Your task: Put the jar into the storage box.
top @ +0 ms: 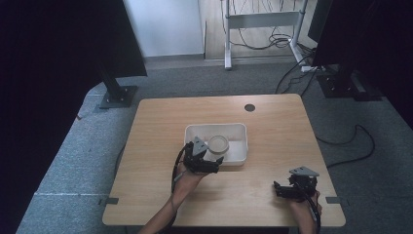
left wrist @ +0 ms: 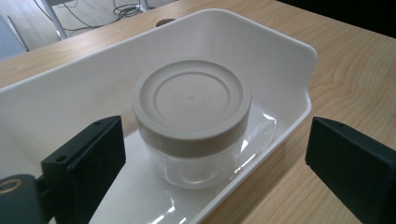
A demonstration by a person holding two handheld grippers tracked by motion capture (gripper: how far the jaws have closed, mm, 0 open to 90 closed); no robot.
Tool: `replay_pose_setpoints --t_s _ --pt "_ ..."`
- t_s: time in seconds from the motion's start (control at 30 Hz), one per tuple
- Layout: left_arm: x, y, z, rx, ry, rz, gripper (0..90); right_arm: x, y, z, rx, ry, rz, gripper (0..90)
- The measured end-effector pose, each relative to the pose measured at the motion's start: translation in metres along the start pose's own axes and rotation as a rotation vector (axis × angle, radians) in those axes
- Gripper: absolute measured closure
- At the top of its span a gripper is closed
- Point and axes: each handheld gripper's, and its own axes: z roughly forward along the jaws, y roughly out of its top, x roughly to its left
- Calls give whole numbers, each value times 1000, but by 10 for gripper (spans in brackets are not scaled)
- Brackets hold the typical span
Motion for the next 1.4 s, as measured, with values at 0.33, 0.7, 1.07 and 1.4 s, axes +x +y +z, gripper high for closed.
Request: replay_pose_setpoints --t_s 0.33,0.7,1.07,1.4 --pt "8 -11 -20 -10 -10 -11 49 0 0 0 0 0 0 6" --pt "12 -25 -39 -26 -24 -11 51 0 0 0 0 0 0 6" --pt "15 -40 -57 -42 -27 -11 53 0 0 0 0 0 0 6" --pt "22 -62 -70 -39 -16 -15 58 0 0 0 0 -1 0 6"
